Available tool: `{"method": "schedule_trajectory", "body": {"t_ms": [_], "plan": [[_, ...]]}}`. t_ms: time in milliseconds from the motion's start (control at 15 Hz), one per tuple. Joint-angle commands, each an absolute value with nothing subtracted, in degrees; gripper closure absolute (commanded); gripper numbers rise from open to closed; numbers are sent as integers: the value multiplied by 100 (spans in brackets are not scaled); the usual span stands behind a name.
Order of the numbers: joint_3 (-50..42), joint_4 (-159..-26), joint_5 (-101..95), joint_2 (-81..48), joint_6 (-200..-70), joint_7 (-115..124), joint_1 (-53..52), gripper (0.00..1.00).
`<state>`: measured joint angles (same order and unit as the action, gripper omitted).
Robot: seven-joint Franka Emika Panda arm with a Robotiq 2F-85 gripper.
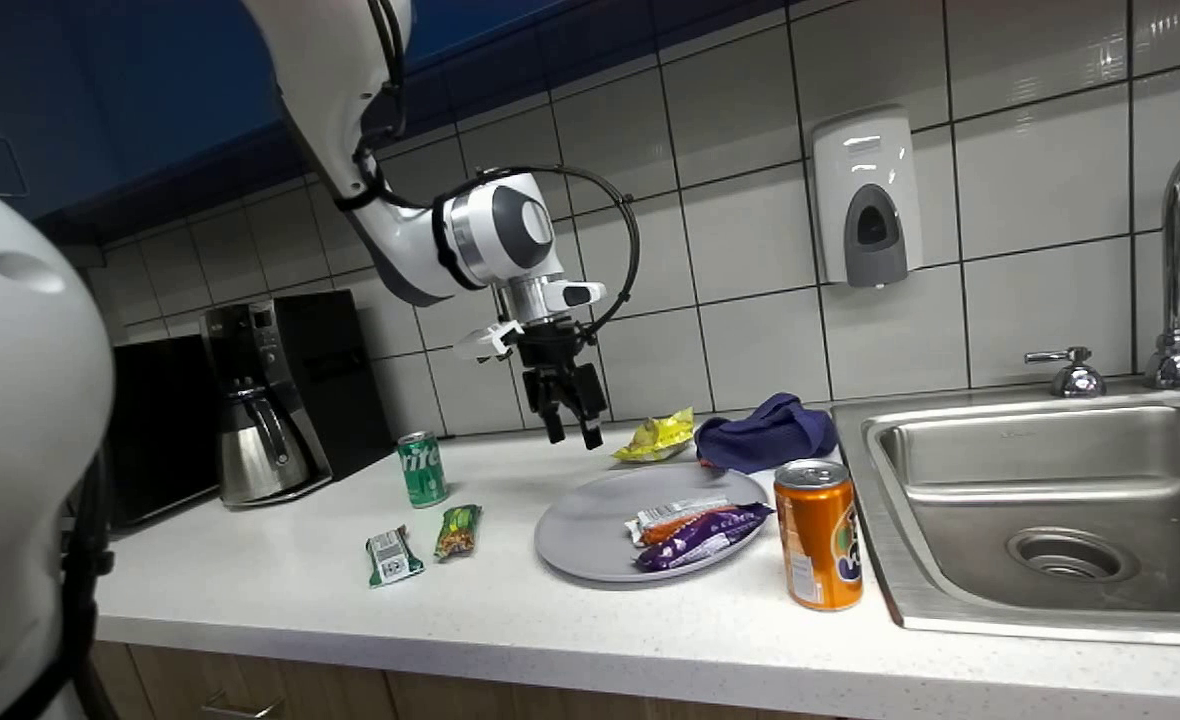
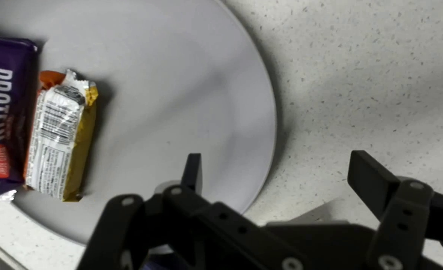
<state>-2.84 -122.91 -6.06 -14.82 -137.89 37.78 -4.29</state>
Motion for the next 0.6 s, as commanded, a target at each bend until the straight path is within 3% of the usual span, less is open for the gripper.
{"method": "schedule_trajectory", "body": {"t_ms": [0,533], "plan": [[-117,-12543,-500,-1223,-13900,2871,-439,0],[384,-12868,154,-1029,-14072,662,-383,0]]}}
